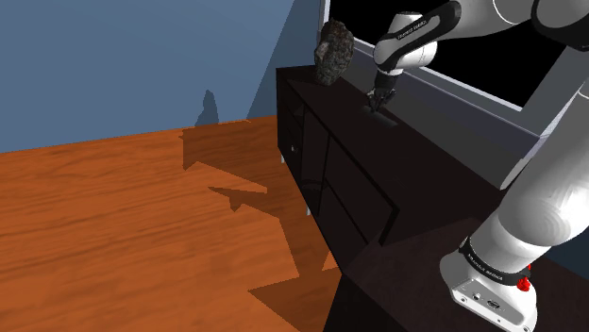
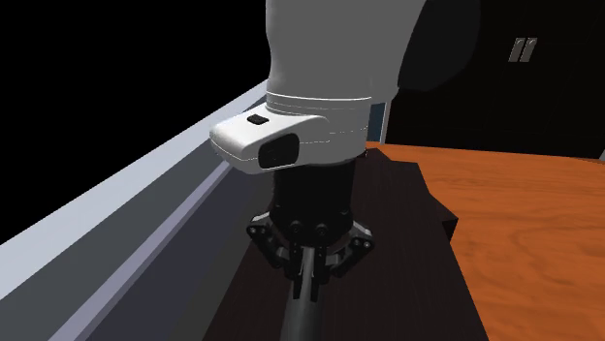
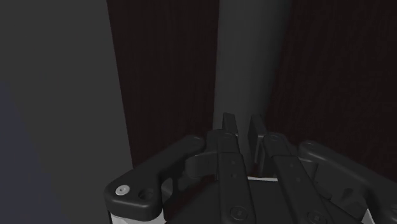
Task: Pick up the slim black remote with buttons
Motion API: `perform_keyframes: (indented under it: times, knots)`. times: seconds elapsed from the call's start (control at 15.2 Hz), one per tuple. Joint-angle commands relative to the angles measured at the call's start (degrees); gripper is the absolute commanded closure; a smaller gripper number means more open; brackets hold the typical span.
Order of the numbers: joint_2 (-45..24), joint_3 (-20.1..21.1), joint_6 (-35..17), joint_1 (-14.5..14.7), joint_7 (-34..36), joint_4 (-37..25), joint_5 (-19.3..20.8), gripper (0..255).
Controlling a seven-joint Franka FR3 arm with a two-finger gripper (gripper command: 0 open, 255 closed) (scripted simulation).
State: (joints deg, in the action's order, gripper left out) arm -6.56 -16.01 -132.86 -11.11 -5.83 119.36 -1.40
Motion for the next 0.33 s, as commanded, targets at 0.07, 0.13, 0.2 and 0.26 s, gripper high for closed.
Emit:
perform_keyframes:
  times: [0.07,0.13,0.2,0.26]
  knots:
    - [1.6,-1.1,-2.2,-1.0,0.5,-2.1,0.5,255]
    - [1.9,-1.1,-1.5,-1.0,0.6,-2.5,0.6,255]
    - [2.0,-1.2,-1.4,-0.9,0.6,-2.5,0.6,255]
    - [2.0,-1.2,-1.4,-0.8,0.6,-2.5,0.6,255]
